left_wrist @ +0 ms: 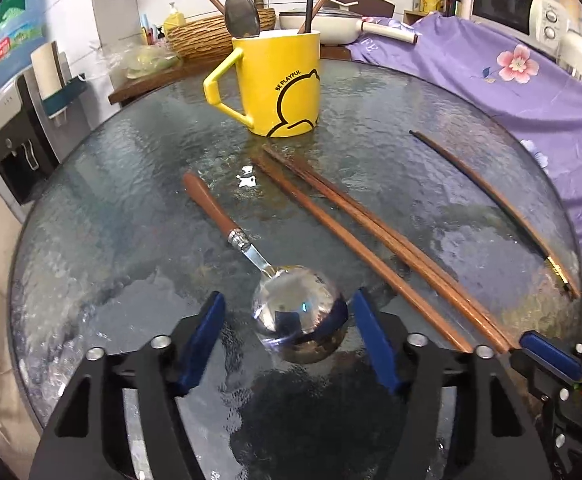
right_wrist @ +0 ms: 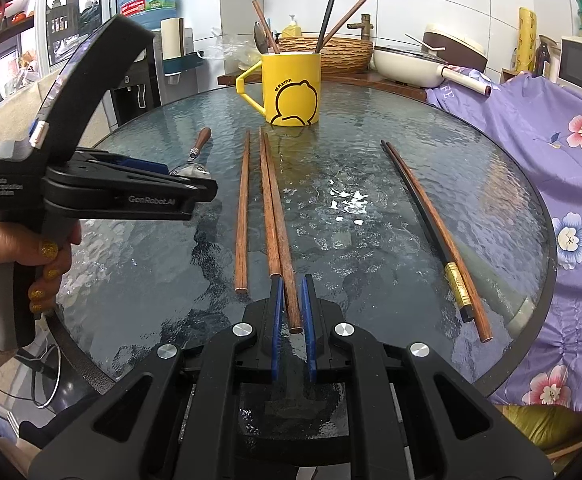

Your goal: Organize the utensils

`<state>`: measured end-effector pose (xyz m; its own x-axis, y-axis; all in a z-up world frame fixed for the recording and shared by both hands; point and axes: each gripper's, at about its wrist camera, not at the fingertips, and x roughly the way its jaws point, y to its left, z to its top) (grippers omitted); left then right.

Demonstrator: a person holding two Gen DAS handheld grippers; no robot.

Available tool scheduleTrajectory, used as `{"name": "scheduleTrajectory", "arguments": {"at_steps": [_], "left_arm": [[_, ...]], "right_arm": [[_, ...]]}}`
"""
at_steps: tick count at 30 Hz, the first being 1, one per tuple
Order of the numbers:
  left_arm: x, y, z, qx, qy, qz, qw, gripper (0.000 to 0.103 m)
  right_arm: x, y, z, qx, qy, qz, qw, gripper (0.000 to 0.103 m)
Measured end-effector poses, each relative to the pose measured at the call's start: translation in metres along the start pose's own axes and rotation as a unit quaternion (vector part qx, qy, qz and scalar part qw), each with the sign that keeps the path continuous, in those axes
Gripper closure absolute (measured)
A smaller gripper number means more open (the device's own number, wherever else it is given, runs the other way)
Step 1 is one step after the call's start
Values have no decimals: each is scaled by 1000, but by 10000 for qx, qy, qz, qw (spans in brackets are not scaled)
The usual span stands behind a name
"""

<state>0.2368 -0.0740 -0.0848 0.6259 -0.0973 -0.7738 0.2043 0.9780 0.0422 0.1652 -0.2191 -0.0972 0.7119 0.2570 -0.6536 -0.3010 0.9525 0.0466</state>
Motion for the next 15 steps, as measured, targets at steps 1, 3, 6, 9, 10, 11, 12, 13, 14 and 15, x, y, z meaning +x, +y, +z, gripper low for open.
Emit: {"name": "scheduleTrajectory", "arguments": {"at_steps": [1,3,6,9,10,11,12,13,14,15], "left_arm": [[-1,2,-1,-29,-7,-52,10000,48],[-3,3,-5,-36,-41,-79,10000,57],[-6,8,-9,-33,-87,-116,9999,57],[-10,11,-13,-66,-96,-193,9997,57],[-11,13,-15,-81,-100,-220,9997,57],[-13,15,-16,-110,-107,-259,9995,57],[-14,16,-17,-144,-111,-292,9994,57],[-15,18,-19,-158,-105,-328,9993,57],[-17,20,-20,-167,-101,-401,9990,57],[-18,21,-22,-188,-98,-463,9987,57]], "right_arm": [[0,0,0,6,-1,-2,10000,93],[0,0,0,18,-8,-12,10000,94],[0,-1,0,34,-21,-16,10000,94],[-1,-1,0,33,-43,-31,10000,94],[-2,-1,0,32,-53,-34,10000,94],[-3,-1,1,31,-66,-36,10000,94],[-3,-1,1,28,-78,-38,10000,94],[-4,0,1,24,-89,-40,9999,94],[-6,0,1,17,-109,-43,9999,94],[-7,0,2,12,-125,-47,9999,94]]}}
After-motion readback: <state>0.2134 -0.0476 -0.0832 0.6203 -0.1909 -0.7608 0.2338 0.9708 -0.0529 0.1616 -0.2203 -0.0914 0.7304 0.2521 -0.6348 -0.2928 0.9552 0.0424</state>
